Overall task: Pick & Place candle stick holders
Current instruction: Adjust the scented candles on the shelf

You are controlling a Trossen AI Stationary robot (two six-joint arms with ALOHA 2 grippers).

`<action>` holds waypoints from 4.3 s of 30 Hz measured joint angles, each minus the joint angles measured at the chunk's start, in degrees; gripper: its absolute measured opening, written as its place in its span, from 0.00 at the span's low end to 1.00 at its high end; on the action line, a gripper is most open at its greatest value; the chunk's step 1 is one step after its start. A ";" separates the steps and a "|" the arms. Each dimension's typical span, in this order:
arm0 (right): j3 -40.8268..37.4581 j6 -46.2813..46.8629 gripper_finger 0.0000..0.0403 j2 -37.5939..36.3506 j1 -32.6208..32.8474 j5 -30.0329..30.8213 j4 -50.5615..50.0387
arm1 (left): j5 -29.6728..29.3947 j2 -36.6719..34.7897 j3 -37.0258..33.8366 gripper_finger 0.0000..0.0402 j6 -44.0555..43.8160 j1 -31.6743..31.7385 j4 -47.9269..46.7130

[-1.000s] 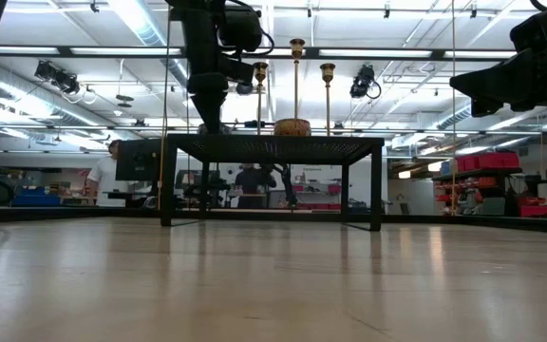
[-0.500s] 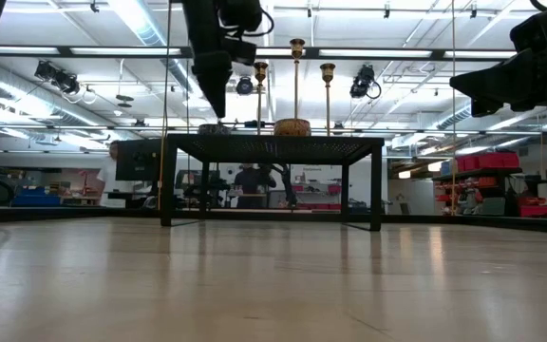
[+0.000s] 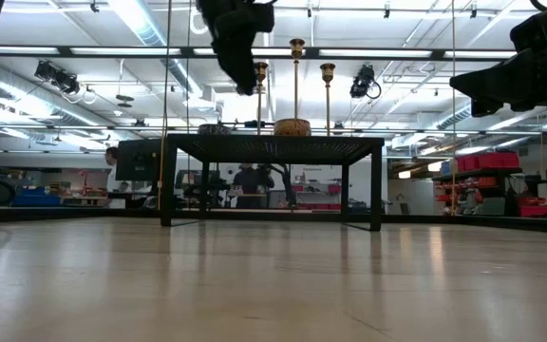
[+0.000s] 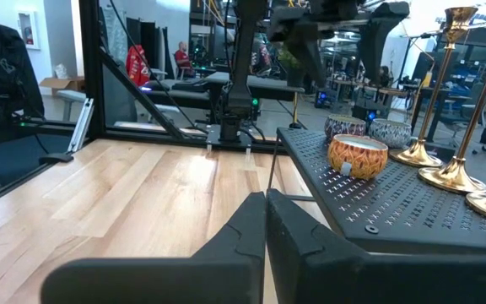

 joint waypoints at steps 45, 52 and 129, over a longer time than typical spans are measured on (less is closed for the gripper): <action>0.00 0.00 0.03 0.00 0.02 -0.02 0.04 | 7.14 7.41 -1.73 0.92 -0.32 -2.00 20.81; 0.01 0.00 0.03 0.00 0.01 -0.02 0.03 | 6.25 7.41 -1.72 0.93 -2.42 -1.91 21.87; 0.01 0.00 0.03 0.00 0.00 -0.02 0.02 | 5.05 13.49 -1.69 0.78 -0.41 -0.57 15.43</action>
